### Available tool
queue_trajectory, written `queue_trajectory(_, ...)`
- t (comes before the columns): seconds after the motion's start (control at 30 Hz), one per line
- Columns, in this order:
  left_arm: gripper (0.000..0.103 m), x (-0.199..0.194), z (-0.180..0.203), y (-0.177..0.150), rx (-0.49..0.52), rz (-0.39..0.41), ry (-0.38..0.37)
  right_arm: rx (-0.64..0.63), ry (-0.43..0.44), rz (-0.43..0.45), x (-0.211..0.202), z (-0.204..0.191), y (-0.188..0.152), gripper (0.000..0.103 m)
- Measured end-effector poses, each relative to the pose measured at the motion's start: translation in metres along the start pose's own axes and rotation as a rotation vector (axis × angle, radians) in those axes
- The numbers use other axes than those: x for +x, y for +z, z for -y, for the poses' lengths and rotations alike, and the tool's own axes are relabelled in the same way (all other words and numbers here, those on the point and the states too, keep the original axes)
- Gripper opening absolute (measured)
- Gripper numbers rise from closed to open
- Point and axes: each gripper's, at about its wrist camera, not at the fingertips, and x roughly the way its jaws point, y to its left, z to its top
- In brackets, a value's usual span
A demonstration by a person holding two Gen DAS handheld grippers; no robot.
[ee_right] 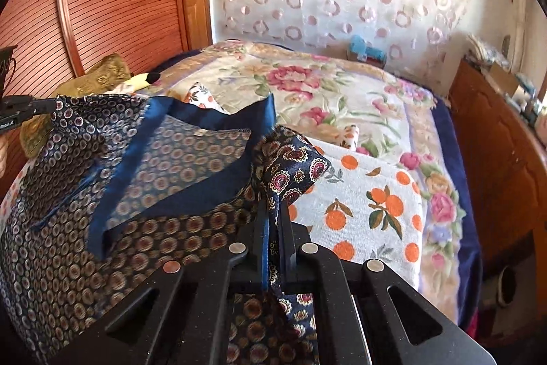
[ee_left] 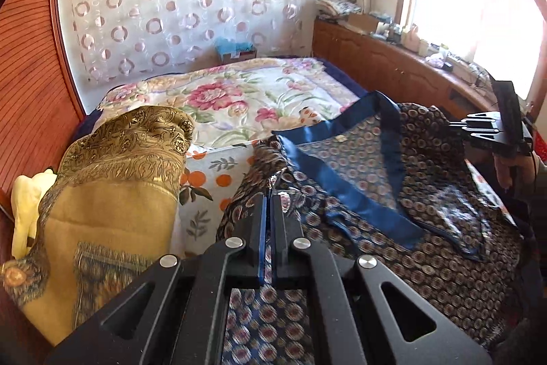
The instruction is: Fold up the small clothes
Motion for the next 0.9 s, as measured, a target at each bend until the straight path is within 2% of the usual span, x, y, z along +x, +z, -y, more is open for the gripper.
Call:
queue_trajectory(0.13, 0.003, -0.026, 0.01, -0.02, -0.006, 0.034, -0.012, -0.006, -0.004, 0.028, -0.032, -0.009, -0.015, 0.003)
queue_trajectory(0.27, 0.003, -0.053, 0.023, -0.065, -0.025, 0.048, -0.021, -0.003, 0.012, 0.053, -0.062, -0.023, -0.045, 0.003)
queue_trajectory(0.6, 0.003, -0.126, 0.009, -0.18, -0.209, 0.078, 0.001, 0.011, 0.079, 0.088, -0.145, -0.059, -0.163, 0.003)
queue_trajectory(0.73, 0.003, -0.135, -0.003, -0.198, -0.251, 0.06, 0.023, 0.044, 0.095, 0.078, -0.174, -0.062, -0.207, 0.003)
queue_trajectory(0.9, 0.003, -0.155, -0.011, -0.201, -0.258, 0.095, 0.078, 0.068, 0.063, 0.067, -0.206, -0.051, -0.229, 0.003)
